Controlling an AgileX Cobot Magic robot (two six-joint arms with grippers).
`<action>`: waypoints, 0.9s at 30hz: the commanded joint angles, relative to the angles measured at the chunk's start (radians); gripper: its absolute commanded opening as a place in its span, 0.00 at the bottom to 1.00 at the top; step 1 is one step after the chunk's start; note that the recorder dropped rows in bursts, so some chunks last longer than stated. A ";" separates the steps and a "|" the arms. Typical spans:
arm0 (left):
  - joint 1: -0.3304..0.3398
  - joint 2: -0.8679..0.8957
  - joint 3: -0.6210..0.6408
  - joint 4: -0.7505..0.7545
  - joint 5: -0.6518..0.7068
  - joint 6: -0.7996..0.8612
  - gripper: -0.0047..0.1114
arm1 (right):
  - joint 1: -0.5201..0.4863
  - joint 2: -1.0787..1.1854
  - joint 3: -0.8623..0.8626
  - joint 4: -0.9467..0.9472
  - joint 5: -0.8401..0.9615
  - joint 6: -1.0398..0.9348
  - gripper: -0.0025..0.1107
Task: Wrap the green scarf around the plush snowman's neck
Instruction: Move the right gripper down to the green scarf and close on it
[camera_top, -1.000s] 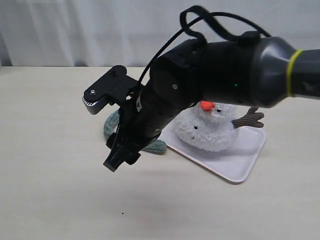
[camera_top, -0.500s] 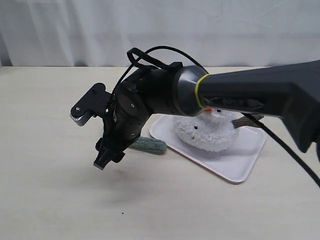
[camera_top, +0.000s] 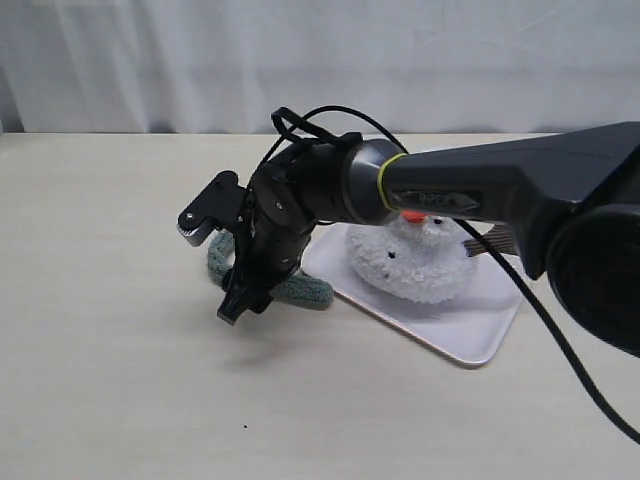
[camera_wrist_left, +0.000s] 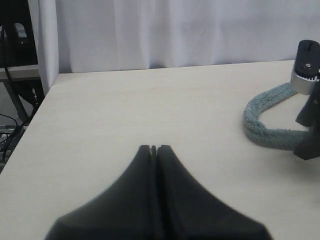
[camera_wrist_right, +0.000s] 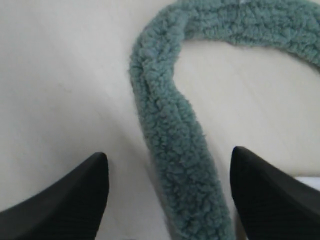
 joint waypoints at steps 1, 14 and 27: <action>0.002 -0.003 0.003 -0.003 -0.013 0.000 0.04 | -0.005 0.031 -0.006 -0.015 -0.055 -0.012 0.59; 0.002 -0.003 0.003 -0.003 -0.013 0.000 0.04 | -0.005 0.067 -0.006 -0.111 -0.077 0.010 0.45; 0.002 -0.003 0.003 -0.003 -0.013 0.000 0.04 | -0.005 0.019 -0.024 -0.111 0.102 -0.039 0.06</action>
